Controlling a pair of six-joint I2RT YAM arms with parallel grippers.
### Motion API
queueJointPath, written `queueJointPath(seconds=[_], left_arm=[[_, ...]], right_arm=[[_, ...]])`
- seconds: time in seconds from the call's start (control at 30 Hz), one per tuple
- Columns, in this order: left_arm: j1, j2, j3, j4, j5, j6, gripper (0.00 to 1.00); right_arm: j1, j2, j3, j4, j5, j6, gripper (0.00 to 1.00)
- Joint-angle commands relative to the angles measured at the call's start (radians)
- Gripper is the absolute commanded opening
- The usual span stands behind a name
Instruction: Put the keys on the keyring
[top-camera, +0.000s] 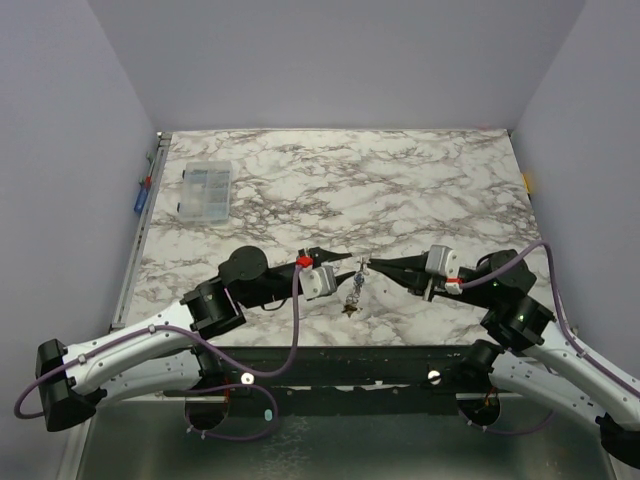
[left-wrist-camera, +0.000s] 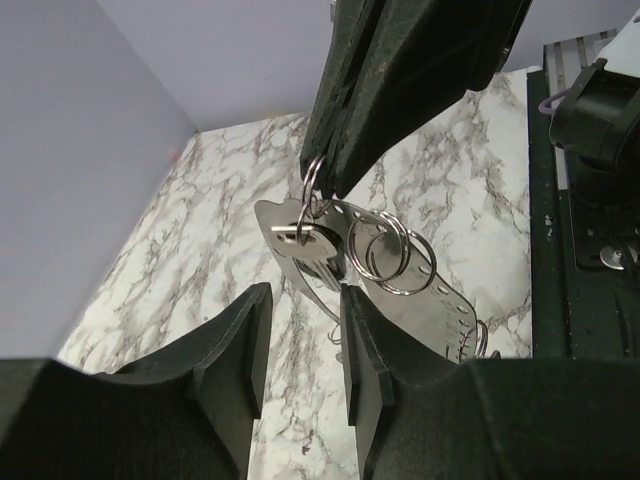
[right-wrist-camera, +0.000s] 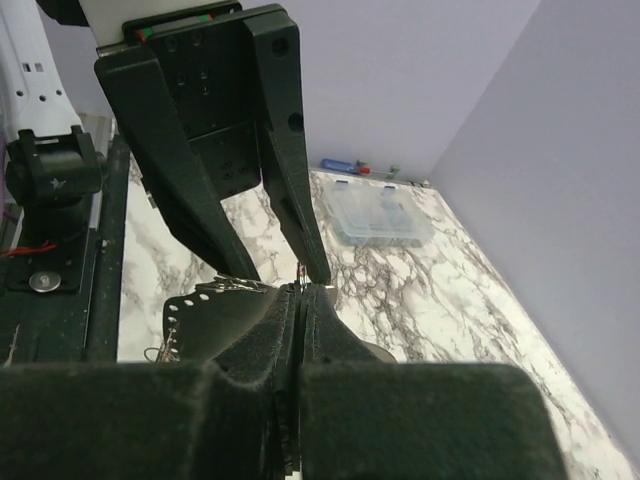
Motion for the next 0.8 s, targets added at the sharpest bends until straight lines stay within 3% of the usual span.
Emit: queueJointPath(seconds=[0.0, 0.47, 0.77], left_arm=[[0.003, -0.021, 0.053, -0.081, 0.013, 0.020, 0.38], [0.003, 0.041, 0.138, -0.186, 0.074, 0.126, 0.28], [0.003, 0.048, 0.134, -0.186, 0.088, 0.145, 0.04]], right_arm=[[0.003, 0.000, 0.042, -0.016, -0.039, -0.015, 0.01], [0.003, 0.023, 0.056, -0.035, -0.046, -0.015, 0.01], [0.003, 0.035, 0.058, -0.036, -0.049, -0.013, 0.01]])
